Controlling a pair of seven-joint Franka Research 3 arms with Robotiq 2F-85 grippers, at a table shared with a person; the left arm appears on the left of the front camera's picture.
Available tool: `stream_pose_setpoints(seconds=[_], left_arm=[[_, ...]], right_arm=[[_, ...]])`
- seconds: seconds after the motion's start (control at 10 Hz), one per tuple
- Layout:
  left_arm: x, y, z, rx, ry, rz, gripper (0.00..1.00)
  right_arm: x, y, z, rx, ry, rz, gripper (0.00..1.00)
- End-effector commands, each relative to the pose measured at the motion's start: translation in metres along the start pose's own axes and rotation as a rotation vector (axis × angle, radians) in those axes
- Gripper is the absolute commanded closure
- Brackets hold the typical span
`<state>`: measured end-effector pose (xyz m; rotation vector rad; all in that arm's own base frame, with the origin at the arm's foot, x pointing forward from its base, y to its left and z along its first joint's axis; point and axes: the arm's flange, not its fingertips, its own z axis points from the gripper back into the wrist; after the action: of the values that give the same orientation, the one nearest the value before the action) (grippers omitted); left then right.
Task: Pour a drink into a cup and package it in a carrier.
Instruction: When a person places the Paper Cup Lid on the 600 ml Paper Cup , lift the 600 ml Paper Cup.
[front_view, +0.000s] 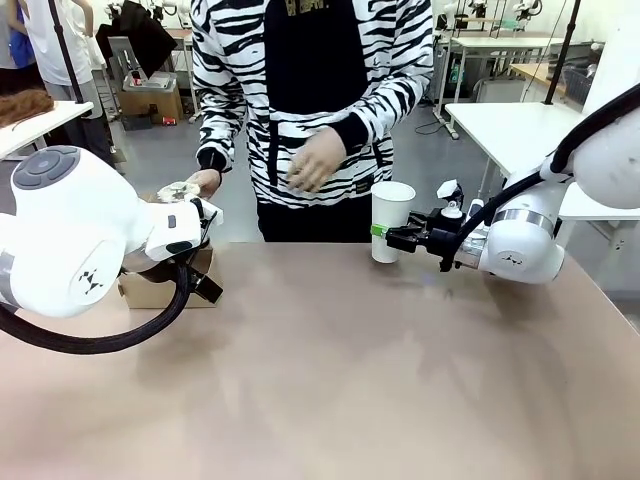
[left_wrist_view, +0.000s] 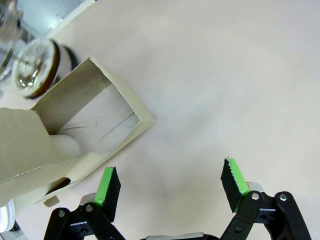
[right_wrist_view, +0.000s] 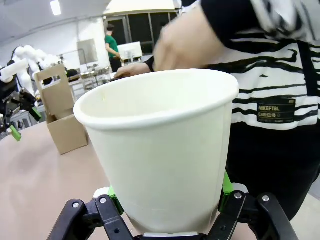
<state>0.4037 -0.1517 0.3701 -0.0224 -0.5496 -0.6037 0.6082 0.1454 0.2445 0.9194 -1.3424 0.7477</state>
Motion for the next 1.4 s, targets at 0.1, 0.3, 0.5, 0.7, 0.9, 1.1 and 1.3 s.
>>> stream_pose_setpoints(seconds=[0.1,0.3,0.5,0.7,0.9,1.1,1.3], left_arm=[[0.0000,0.0000,0.0005,-0.002,-0.002,0.000,0.00],[0.0000,0.0000,0.0005,-0.002,-0.002,0.000,0.00],[0.0000,0.0000,0.0005,-0.002,-0.002,0.000,0.00],[0.0000,0.0000,0.0005,-0.002,-0.002,0.000,0.00],[0.0000,0.0000,0.0005,-0.002,-0.002,0.000,0.00],[0.0000,0.0000,0.0005,-0.002,-0.002,0.000,0.00],[0.0000,0.0000,0.0005,-0.002,-0.002,0.000,0.00]], right_arm=[[0.0032,0.0006,-0.0021,-0.002,0.001,-0.002,0.20],[0.0032,0.0006,-0.0021,-0.002,0.001,-0.002,0.20],[0.0032,0.0006,-0.0021,-0.002,0.001,-0.002,0.20],[0.0032,0.0006,-0.0021,-0.002,0.001,-0.002,0.20],[0.0032,0.0006,-0.0021,-0.002,0.001,-0.002,0.20],[0.0032,0.0006,-0.0021,-0.002,0.001,-0.002,0.20],[0.0032,0.0006,-0.0021,-0.002,0.001,-0.002,0.20]])
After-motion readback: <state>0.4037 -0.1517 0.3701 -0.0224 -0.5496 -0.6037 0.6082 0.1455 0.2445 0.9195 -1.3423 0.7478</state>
